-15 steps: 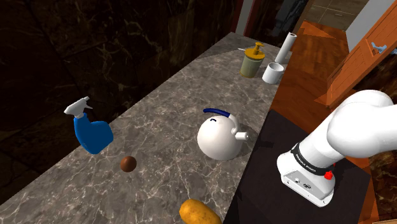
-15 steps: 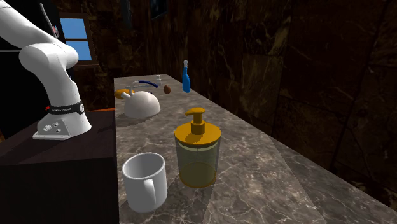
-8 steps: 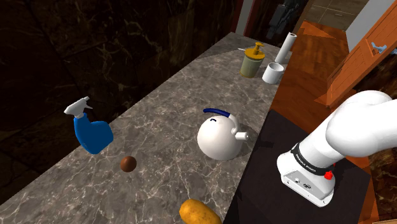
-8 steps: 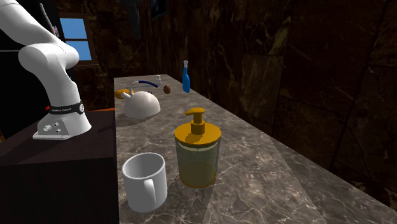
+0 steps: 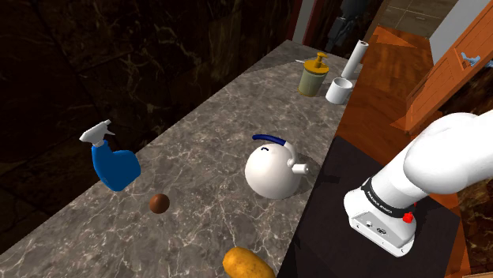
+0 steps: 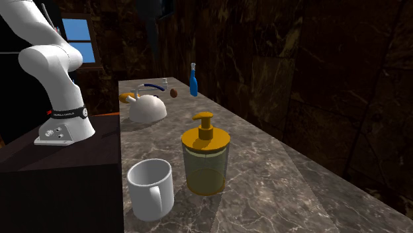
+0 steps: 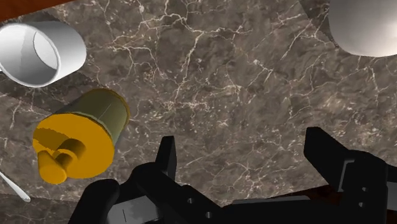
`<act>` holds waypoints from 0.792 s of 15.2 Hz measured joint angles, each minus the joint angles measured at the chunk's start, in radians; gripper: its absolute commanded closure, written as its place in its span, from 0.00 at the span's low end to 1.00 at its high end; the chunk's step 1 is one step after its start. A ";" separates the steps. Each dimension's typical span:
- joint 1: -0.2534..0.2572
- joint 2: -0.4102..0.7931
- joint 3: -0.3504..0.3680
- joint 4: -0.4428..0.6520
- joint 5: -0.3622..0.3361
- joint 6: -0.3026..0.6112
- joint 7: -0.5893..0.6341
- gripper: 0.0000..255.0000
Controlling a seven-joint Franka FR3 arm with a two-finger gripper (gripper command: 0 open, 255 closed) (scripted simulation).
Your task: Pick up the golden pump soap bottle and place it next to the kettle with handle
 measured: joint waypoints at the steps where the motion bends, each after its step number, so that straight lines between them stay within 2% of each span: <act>1: -0.001 0.031 -0.015 0.013 0.004 0.020 -0.017 0.00; 6: -0.008 0.194 -0.091 0.091 0.045 0.110 -0.118 0.00; 12: -0.033 0.418 -0.161 0.242 0.152 0.172 -0.261 0.00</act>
